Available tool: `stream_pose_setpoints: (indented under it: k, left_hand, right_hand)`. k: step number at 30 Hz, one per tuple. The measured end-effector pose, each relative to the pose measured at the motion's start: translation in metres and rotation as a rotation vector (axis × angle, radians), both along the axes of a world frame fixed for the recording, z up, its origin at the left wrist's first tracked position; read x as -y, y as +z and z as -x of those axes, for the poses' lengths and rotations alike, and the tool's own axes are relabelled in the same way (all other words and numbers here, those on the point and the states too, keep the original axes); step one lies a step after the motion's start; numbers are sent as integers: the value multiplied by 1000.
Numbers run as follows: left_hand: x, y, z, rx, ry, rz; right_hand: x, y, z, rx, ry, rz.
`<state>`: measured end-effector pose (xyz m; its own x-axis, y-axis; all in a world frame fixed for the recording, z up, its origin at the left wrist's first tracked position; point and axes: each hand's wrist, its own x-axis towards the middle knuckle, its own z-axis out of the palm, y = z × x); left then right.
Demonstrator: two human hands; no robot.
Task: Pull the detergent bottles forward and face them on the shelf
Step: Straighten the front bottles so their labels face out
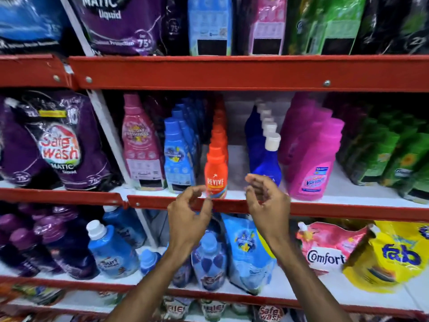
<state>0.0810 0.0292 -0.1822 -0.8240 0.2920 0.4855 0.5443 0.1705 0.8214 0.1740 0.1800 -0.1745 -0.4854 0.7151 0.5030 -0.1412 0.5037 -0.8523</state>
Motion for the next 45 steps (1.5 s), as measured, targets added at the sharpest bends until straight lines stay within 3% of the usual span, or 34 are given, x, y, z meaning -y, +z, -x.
stream_pose_setpoints:
  k: [4, 17, 45]
  left_hand:
    - [-3, -3, 20, 187, -67, -21]
    - [-22, -5, 57, 176, -255, 84]
    - [-38, -9, 51, 71, -110, 121]
  right_hand:
    - [6, -15, 29, 165, 139, 72]
    - [0, -10, 51, 253, 186, 41]
    - [-2, -8, 56, 249, 143, 57]
